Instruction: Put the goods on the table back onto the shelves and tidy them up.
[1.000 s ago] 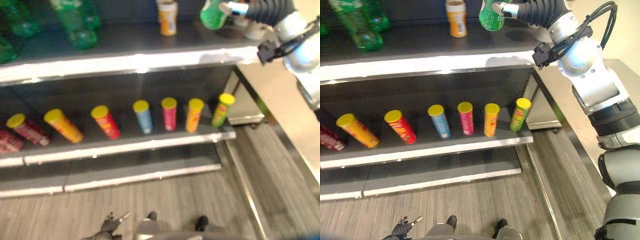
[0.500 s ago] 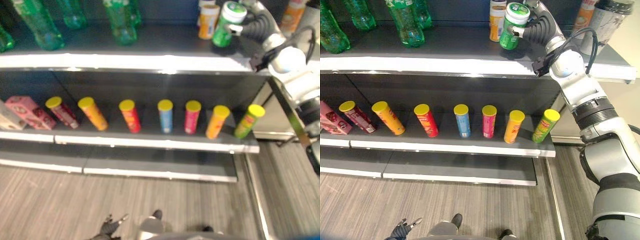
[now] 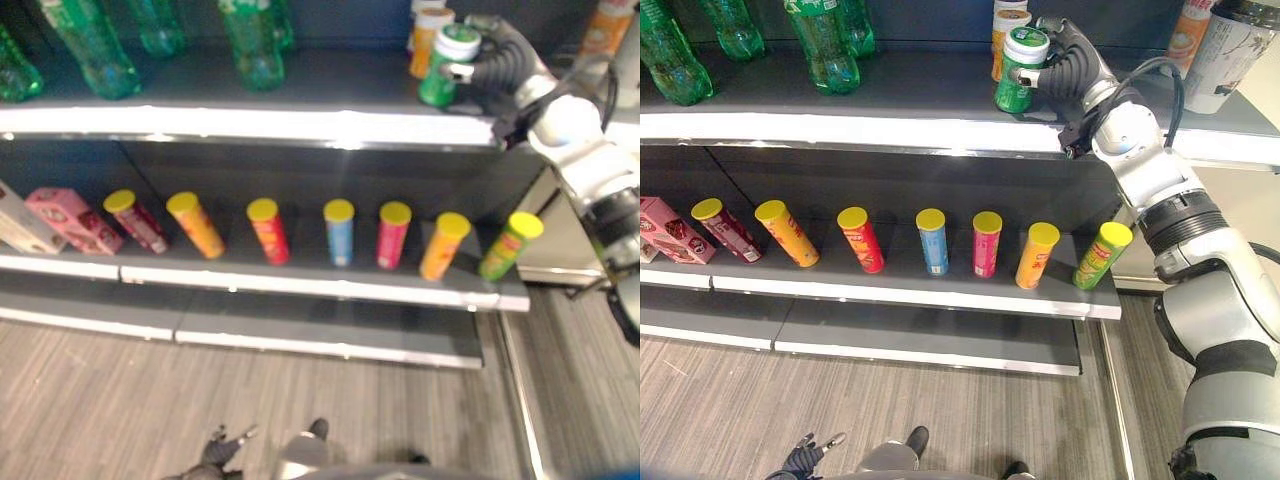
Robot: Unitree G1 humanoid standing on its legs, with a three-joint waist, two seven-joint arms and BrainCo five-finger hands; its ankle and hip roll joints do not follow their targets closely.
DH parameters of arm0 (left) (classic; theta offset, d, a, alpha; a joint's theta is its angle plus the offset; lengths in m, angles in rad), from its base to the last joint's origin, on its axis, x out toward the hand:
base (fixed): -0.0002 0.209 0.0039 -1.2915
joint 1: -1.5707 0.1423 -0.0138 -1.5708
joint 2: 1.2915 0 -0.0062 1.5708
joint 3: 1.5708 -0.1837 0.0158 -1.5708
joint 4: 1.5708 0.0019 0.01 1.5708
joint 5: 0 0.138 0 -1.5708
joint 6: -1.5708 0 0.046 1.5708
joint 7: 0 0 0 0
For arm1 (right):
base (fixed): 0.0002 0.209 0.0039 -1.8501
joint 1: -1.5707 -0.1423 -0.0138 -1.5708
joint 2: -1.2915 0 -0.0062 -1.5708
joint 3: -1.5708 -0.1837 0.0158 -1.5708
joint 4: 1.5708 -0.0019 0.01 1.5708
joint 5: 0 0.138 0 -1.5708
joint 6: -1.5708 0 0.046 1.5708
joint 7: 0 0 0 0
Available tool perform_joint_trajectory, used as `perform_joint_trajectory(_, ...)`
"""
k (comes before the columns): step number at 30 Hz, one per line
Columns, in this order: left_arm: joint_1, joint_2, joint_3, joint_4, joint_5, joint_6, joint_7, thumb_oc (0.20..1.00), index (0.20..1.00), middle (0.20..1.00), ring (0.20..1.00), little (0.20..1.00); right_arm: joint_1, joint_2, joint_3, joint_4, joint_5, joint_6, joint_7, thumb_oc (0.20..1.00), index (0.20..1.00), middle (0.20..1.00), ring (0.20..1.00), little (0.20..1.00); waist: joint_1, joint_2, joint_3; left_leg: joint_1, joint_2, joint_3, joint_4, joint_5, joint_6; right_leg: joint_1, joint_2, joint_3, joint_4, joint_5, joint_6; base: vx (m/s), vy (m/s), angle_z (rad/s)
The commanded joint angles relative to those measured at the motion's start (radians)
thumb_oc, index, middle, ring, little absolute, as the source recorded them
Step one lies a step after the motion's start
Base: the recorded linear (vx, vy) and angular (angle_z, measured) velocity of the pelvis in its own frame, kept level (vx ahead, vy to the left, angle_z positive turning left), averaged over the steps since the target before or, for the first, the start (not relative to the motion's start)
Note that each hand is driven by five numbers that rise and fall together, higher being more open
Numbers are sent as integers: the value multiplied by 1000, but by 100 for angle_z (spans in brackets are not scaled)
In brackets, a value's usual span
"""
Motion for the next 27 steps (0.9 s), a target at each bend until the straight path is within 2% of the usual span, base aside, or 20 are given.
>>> perform_joint_trajectory(1,-68,93,-50,23,-12,-30,15,1000,1000,1000,1000,1000,-149,-16,67,-25,27,-39,12,200,200,200,200,200,20,-98,-2,-29,23,116,65,-97,-56,65,-76,72,-48,-70,92,0,0,0)
perform_joint_trajectory(9,-65,92,-52,23,-3,-32,10,1000,1000,1000,1000,1000,-167,-46,118,-49,35,-44,45,200,200,200,200,200,9,-103,-5,-25,25,119,67,-98,-61,71,-76,68,-54,-68,93,0,0,0)
perform_joint_trajectory(27,-64,100,-49,16,5,-32,5,1000,1000,1000,1000,1000,-156,-44,115,-52,36,-42,55,200,200,200,200,200,-8,-103,-4,-18,32,130,74,-106,-61,71,-71,82,-56,-69,91,0,0,0)
